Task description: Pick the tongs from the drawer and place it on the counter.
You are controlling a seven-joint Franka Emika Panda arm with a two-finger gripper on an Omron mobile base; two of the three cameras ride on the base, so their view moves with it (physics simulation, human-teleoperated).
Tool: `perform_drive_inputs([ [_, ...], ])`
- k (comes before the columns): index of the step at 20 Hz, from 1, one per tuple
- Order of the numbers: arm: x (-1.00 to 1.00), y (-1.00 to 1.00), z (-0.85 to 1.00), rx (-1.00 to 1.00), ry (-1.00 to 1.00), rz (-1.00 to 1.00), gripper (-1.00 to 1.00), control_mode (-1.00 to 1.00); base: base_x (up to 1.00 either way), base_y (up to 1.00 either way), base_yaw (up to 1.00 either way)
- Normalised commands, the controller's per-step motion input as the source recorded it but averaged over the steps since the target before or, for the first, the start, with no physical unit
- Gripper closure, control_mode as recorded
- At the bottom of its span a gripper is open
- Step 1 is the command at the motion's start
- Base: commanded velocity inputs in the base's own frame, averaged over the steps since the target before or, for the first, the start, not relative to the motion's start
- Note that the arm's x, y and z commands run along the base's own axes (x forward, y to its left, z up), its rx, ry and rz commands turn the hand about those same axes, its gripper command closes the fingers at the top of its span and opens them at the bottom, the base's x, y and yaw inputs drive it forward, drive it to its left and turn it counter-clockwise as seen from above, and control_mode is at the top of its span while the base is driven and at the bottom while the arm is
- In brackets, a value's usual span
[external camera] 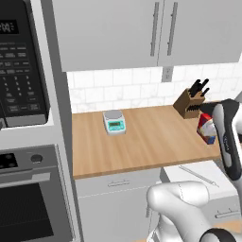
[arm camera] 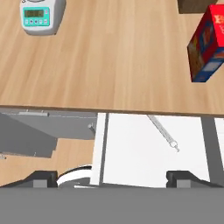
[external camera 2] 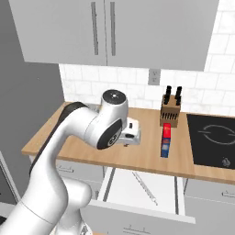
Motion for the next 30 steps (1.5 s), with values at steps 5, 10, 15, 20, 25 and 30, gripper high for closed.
perform_drive_inputs([
  [5,-0.04,-0.94,-0.36,0.0,0.0,0.0,-1.0,-1.0,0.0,0.0,0.0],
  [10,0.0,-0.81,-0.4,0.0,0.0,0.0,-1.0,-1.0,0.0,0.0,0.0],
  [15,0.0,-0.49,-0.54,0.0,0.0,0.0,-1.0,-1.0,0.0,0.0,0.0],
  [20,0.0,-0.01,-0.47,0.0,0.0,0.0,-1.0,-1.0,0.0,0.0,0.0],
  [25,0.0,0.0,-0.57,0.0,0.0,0.0,-1.0,-1.0,0.0,0.0,0.0],
  [30,0.01,0.0,-0.63,0.0,0.03,0.0,-1.0,-1.0,0.0,0.0,0.0],
])
